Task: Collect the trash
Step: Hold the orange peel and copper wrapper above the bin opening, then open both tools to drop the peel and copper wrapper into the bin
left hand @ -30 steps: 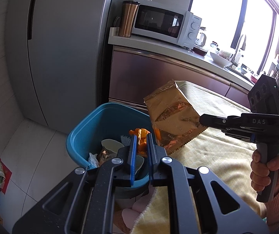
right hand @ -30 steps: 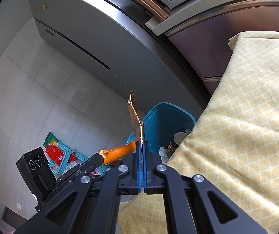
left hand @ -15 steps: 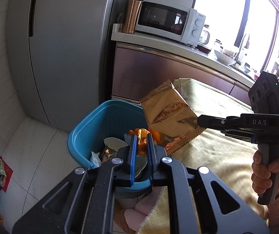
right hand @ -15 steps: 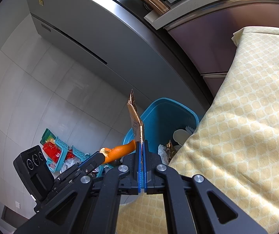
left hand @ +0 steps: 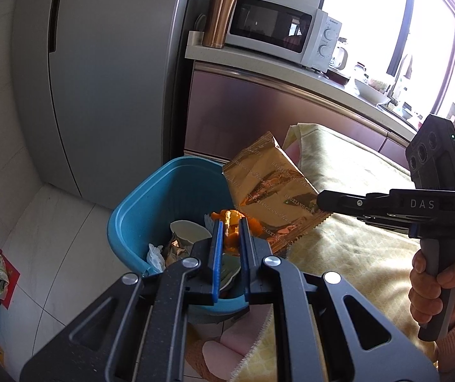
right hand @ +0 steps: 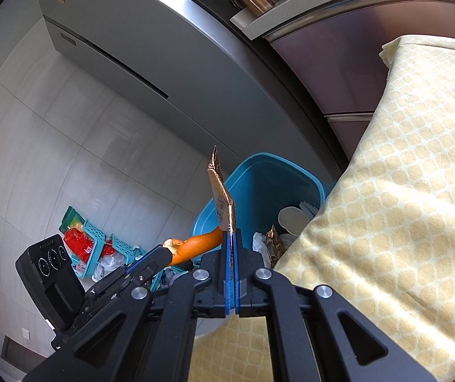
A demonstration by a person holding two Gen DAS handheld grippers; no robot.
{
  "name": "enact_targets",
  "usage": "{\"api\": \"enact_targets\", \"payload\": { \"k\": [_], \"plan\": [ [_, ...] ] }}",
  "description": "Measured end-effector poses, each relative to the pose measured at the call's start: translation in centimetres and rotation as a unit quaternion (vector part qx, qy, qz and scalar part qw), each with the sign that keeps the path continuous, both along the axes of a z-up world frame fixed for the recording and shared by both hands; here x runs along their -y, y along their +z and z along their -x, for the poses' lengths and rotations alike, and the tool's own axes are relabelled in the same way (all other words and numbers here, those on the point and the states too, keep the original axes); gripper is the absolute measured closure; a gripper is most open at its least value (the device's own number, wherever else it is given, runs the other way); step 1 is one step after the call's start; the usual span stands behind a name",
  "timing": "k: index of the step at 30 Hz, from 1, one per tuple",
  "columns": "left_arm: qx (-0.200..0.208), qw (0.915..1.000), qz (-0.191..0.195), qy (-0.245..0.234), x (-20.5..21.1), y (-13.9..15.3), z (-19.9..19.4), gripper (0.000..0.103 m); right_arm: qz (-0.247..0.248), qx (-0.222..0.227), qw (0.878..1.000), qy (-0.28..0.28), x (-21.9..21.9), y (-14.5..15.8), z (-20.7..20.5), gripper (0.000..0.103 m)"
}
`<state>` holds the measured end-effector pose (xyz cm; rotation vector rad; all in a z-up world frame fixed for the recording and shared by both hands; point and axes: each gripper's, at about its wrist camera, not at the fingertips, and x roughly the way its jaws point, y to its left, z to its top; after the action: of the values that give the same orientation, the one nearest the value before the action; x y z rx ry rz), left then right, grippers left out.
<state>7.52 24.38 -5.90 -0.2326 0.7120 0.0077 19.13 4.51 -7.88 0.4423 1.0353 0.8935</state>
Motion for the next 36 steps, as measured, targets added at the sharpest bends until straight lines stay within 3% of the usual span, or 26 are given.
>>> {"api": "enact_targets", "payload": {
  "k": [26,36],
  "plan": [
    [-0.038,0.9991,0.018,0.011,-1.2,-3.2,-2.1,0.092,0.053,0.009,0.998,0.022,-3.9,-1.1,-0.5,0.101],
    [-0.047,0.9986,0.02,0.012,-0.9,-4.4,-2.9,0.091,0.071,0.017,0.997,0.025,-4.9,-1.5,0.0,0.092]
  ]
}}
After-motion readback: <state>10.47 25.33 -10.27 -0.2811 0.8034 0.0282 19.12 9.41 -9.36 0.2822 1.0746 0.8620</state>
